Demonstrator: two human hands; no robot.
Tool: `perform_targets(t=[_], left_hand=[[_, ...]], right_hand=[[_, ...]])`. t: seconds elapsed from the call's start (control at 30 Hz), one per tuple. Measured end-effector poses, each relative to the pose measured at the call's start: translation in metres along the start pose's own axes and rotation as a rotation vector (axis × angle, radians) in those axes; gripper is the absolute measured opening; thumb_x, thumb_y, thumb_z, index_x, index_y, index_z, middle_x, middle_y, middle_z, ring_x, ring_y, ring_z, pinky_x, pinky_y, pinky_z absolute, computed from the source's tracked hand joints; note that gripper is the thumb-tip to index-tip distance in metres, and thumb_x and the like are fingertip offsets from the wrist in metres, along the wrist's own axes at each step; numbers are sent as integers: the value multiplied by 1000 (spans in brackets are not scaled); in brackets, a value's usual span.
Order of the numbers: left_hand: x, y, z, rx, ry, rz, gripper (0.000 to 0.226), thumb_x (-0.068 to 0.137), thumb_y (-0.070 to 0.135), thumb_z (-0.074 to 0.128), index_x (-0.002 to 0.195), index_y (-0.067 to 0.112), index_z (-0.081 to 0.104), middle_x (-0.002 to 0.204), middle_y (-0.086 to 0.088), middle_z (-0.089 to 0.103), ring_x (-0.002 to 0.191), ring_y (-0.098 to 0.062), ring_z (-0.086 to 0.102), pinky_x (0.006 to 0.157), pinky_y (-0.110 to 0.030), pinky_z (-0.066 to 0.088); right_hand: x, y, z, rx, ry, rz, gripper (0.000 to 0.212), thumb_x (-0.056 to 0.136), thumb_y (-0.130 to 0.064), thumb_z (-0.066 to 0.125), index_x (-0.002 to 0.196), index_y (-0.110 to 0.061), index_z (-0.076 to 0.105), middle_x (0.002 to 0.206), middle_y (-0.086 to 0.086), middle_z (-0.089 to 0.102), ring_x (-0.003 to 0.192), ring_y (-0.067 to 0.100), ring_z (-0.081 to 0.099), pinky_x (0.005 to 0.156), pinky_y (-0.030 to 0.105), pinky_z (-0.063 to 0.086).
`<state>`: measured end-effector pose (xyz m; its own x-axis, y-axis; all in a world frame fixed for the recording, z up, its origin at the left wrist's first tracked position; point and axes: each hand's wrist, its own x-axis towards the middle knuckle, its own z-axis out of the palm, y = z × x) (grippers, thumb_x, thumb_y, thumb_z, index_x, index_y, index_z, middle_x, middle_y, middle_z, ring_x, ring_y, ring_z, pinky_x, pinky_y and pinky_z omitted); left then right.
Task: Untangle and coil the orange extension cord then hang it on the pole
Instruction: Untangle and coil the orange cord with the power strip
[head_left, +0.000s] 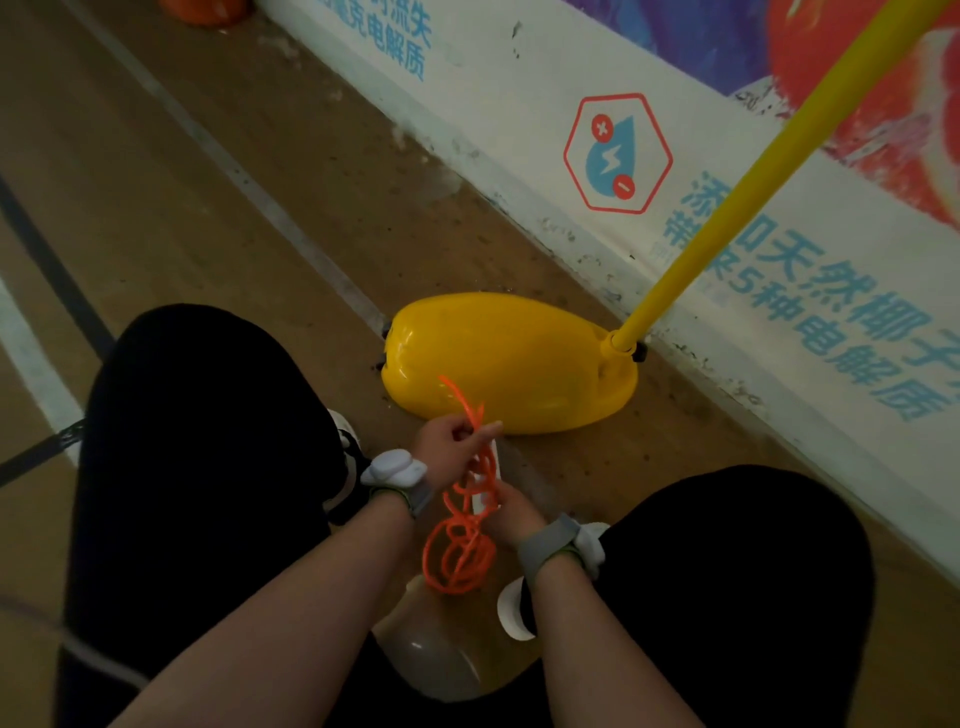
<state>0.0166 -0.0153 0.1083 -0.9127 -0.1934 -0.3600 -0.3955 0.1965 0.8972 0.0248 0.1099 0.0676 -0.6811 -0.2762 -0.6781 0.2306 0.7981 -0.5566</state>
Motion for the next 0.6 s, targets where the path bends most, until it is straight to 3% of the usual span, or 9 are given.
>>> perform_targets(t=[0.1,0.2,0.27,0.37,0.47,0.6], left_hand=[[0,6,0,-158,-17,-28,24,92,23,59,83,1,59,65,-9,60,40,-2,57,42,-15,45],[4,0,3,-296,-62,-60,20,95,24,54,83,9,58,78,-10,63,61,-11,66,53,-19,51],[8,-8,4,-269,-74,-92,22,96,28,51,86,11,60,82,-8,64,71,-16,64,59,-22,49],[11,-26,0,-6,-51,-143,22,96,26,53,86,8,61,81,-11,60,77,-23,56,68,-31,44],[11,-38,-4,279,34,-37,22,94,29,57,90,11,69,90,-14,66,87,-27,60,77,-37,45],[2,-22,-2,453,39,129,60,85,66,41,109,19,69,113,-8,65,103,-25,59,86,-34,46]], right_hand=[[-6,-2,-2,101,111,63,25,91,-16,54,111,-6,67,113,17,67,101,25,60,97,39,47],[-20,-13,-17,204,235,120,29,97,-21,47,100,-2,69,98,18,68,92,27,62,80,29,46],[-26,-17,-25,398,321,176,34,100,-19,40,93,2,66,86,16,67,76,25,61,66,29,47],[-24,-24,-31,737,431,244,37,101,-20,40,77,-3,61,68,9,64,55,19,58,48,24,44],[-21,-30,-37,1023,460,266,35,101,-19,40,77,-2,59,67,11,63,50,17,58,39,20,44],[-26,-37,-47,1327,460,256,35,102,-18,38,75,-5,55,56,8,62,38,10,58,33,15,42]])
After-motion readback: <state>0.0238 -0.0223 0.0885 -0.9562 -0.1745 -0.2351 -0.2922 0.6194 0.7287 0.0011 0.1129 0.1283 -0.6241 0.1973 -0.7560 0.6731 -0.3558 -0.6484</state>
